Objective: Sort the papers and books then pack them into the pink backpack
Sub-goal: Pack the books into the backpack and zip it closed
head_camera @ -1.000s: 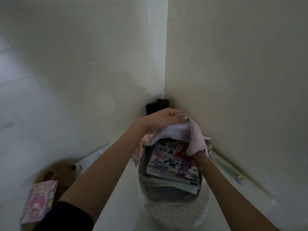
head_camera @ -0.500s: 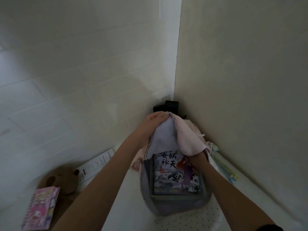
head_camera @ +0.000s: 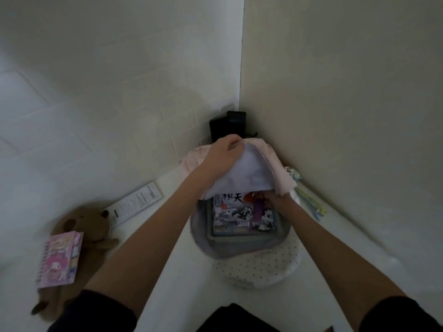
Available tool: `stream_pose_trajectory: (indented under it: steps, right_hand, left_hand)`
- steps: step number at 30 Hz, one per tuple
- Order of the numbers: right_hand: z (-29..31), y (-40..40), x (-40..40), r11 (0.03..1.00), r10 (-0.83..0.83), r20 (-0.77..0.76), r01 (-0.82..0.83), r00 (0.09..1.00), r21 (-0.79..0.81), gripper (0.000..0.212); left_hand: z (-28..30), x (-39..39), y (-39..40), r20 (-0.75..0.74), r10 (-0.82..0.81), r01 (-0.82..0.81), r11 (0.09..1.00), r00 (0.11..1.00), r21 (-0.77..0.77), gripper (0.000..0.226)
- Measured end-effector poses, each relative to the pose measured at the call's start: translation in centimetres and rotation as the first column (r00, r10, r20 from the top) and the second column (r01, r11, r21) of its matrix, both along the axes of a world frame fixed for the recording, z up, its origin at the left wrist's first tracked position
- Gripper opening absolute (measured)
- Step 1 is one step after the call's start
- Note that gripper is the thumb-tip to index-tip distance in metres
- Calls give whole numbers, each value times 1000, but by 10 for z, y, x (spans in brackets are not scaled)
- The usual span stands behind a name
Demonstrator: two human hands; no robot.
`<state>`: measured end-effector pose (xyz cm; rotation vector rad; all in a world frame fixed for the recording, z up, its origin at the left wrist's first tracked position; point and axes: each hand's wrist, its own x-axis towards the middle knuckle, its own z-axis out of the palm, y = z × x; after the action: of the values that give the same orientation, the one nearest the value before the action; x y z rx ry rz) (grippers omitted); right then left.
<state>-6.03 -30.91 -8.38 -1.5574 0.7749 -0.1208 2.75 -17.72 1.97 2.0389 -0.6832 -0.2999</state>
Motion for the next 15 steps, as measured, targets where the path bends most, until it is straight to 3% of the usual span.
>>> stream_pose_trajectory:
  steps: [4, 9, 11, 14, 15]
  right_hand:
    - [13, -15, 2, 962, -206, 126, 225, 970, -156, 18]
    - [27, -20, -4, 832, -448, 319, 520, 835, -192, 44]
    - [28, -20, -6, 800, -387, 348, 498, 854, -335, 38]
    - [36, -13, -8, 758, -197, 402, 399, 894, -516, 13]
    - [39, -9, -7, 708, -111, 427, 373, 897, -600, 16]
  left_hand:
    - [-1, 2, 10, 131, 171, -164, 984, 976, -69, 14]
    - [1, -5, 20, 68, 214, -201, 966, 974, -164, 22]
    - [-4, -10, 19, 63, 191, -180, 973, 980, -141, 20]
    - [-16, -12, 19, 40, 227, -220, 967, 973, -132, 25]
    - [-20, -12, 19, 39, 241, -234, 964, 970, -122, 26]
